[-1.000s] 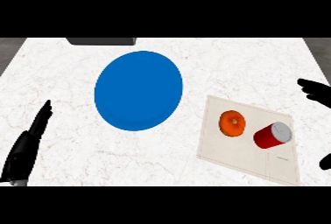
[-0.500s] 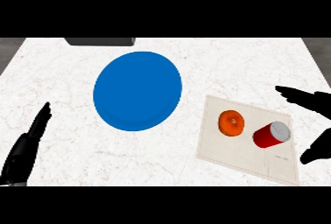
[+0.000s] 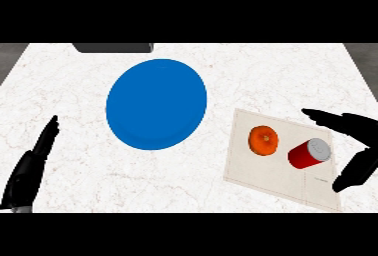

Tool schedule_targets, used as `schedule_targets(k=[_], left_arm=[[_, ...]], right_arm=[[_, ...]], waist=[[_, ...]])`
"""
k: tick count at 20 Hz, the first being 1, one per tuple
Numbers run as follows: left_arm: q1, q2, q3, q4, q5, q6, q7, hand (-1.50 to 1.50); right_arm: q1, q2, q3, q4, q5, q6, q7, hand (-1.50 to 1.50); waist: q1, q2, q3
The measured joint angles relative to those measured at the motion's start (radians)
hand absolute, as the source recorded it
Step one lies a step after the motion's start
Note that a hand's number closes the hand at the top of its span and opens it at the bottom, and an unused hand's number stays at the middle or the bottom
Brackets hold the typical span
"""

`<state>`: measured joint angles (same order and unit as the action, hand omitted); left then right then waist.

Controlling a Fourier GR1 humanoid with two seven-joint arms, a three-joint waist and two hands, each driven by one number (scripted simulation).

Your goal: Pick the can from the placemat and place it in the plate

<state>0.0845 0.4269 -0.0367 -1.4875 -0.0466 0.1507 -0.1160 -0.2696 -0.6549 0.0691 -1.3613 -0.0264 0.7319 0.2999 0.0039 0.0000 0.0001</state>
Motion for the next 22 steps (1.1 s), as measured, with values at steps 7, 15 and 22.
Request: schedule_targets(k=[7,15,22], left_arm=[[0.004,-0.025,0.056,0.010,-0.027,-0.049,-0.024,0.00],[0.002,-0.064,0.085,0.015,-0.063,-0.079,-0.033,0.00],[-0.014,-0.078,0.085,0.004,-0.082,-0.108,-0.023,0.00]], right_arm=[[-0.001,0.077,-0.027,0.033,0.101,0.018,-0.025,-1.50],[0.000,0.144,-0.049,0.096,0.202,0.006,-0.146,1.50],[-0.139,0.180,-0.007,0.163,0.326,-0.040,-0.233,1.50]], waist=[[0.000,0.000,0.000],[-0.001,0.000,0.000],[0.037,0.010,0.002]])
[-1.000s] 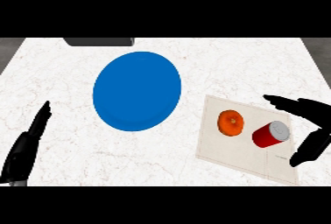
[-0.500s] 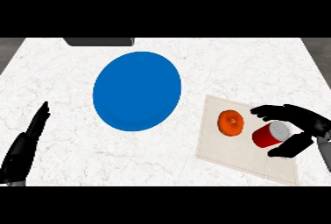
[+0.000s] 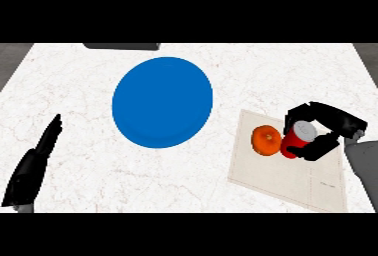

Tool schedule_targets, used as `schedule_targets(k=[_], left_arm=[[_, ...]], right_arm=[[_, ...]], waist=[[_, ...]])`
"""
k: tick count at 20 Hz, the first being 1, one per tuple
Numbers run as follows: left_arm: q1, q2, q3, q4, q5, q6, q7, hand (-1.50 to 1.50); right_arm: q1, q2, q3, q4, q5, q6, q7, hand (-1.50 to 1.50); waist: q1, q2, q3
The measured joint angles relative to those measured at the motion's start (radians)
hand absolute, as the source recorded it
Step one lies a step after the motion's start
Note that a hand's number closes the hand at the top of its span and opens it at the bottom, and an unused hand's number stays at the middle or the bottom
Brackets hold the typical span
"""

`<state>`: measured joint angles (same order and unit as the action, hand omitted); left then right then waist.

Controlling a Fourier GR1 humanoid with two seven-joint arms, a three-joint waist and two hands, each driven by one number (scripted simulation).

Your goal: Pick the can from the placemat and place it in the plate

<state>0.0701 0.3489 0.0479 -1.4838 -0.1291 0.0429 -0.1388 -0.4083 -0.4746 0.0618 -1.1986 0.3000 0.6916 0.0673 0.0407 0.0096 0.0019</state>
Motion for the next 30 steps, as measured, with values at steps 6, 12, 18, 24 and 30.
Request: schedule_targets(k=[6,12,18,24,30], left_arm=[[-0.067,-0.011,-0.053,-0.016,-0.013,-0.030,-0.006,0.00],[-0.110,-0.010,-0.067,-0.017,-0.019,-0.042,0.000,0.00],[-0.123,-0.016,-0.066,-0.008,-0.020,-0.038,0.006,0.00],[-0.133,-0.024,-0.065,0.004,-0.029,-0.026,0.017,0.00],[-0.111,-0.018,-0.048,0.014,-0.025,-0.023,0.016,0.00]], right_arm=[[-0.247,-0.055,0.106,0.024,0.156,-0.015,-0.088,1.50],[-0.393,-0.074,0.138,0.121,0.276,-0.158,-0.226,1.50],[-0.498,-0.068,0.091,0.242,0.315,-0.344,-0.391,1.50],[-0.588,-0.037,0.015,0.353,0.265,-0.457,-0.628,1.50],[-0.701,-0.007,-0.020,0.502,0.203,-0.400,-0.849,1.50]], waist=[[0.125,0.044,0.002],[0.158,0.063,0.005],[0.152,0.063,0.005],[0.129,0.055,0.005],[0.104,0.039,0.001]])
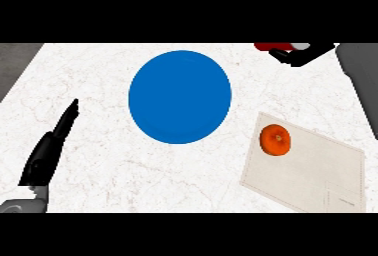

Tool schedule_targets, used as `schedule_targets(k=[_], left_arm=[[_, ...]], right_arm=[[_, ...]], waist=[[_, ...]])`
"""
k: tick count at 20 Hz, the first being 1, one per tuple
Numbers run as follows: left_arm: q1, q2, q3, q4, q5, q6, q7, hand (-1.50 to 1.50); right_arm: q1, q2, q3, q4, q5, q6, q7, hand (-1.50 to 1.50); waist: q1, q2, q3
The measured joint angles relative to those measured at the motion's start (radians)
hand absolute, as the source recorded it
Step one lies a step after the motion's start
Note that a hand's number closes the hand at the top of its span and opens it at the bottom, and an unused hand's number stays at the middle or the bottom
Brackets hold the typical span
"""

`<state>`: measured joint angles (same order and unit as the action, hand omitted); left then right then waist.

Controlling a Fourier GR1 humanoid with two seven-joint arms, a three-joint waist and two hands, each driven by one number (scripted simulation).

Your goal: Pick the can from the placemat and place it in the plate

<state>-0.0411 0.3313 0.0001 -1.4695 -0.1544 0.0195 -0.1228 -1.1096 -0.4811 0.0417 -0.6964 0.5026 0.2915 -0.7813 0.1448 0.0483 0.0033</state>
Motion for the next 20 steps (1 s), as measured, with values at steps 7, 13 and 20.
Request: schedule_targets(k=[7,13,20], left_arm=[[0.027,-0.002,0.013,0.009,-0.006,0.012,-0.001,0.00],[0.052,-0.006,0.030,0.022,-0.009,0.022,-0.021,0.00],[0.071,0.000,0.048,0.008,0.001,0.010,-0.017,0.00]], right_arm=[[-0.137,0.116,0.029,0.157,0.004,-0.005,-0.065,1.50],[-0.249,0.244,0.041,0.270,0.006,0.007,-0.030,1.50],[-0.312,0.389,0.096,0.369,0.065,-0.002,0.010,1.50]], waist=[[-0.040,-0.017,-0.003],[-0.069,-0.027,-0.004],[-0.084,-0.032,-0.004]])
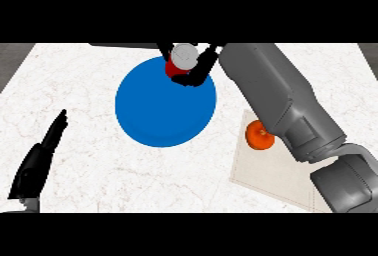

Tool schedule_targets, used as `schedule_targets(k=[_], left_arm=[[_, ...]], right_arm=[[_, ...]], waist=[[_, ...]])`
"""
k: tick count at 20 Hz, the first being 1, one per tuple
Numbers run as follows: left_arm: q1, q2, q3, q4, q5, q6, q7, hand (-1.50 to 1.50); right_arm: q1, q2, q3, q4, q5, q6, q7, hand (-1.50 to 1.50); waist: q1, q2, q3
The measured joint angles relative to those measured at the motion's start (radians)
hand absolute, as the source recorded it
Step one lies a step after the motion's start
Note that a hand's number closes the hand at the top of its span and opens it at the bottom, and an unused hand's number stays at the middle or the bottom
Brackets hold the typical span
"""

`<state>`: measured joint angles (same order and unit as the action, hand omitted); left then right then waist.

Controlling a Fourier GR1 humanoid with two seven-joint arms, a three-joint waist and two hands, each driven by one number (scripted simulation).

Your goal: Pick the can from the placemat and place it in the plate

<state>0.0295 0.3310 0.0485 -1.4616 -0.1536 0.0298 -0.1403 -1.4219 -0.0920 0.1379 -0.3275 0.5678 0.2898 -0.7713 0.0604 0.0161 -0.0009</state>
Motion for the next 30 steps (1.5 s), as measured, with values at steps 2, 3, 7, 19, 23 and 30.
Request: schedule_targets(k=[2,3,7,19,23,30], left_arm=[[-0.004,0.002,0.002,-0.007,-0.005,0.001,0.011,0.00],[-0.008,-0.002,0.002,-0.006,-0.006,0.003,0.012,0.00],[-0.006,-0.014,-0.012,-0.014,-0.019,0.004,0.016,0.00],[-0.052,-0.018,-0.018,0.012,-0.024,-0.020,0.017,0.00],[-0.065,-0.017,-0.013,0.029,-0.027,-0.020,0.010,0.00],[-0.050,-0.018,0.001,0.020,-0.024,-0.015,0.006,0.00]], right_arm=[[-0.011,0.035,0.014,0.025,0.014,-0.008,0.009,1.50],[-0.011,0.047,0.024,0.037,0.020,-0.018,0.010,1.50],[0.012,0.075,0.079,0.059,0.019,-0.023,0.013,1.50],[0.118,0.091,0.175,0.045,-0.153,-0.007,0.190,-1.50],[0.134,0.091,0.137,0.029,-0.264,-0.008,0.200,-1.50],[0.085,0.084,-0.012,0.094,-0.421,-0.047,0.266,-1.50]], waist=[[-0.002,0.000,0.000],[0.001,0.001,0.000],[0.011,0.001,0.000],[0.050,0.005,-0.001],[0.051,0.007,0.000],[0.031,0.009,0.000]])
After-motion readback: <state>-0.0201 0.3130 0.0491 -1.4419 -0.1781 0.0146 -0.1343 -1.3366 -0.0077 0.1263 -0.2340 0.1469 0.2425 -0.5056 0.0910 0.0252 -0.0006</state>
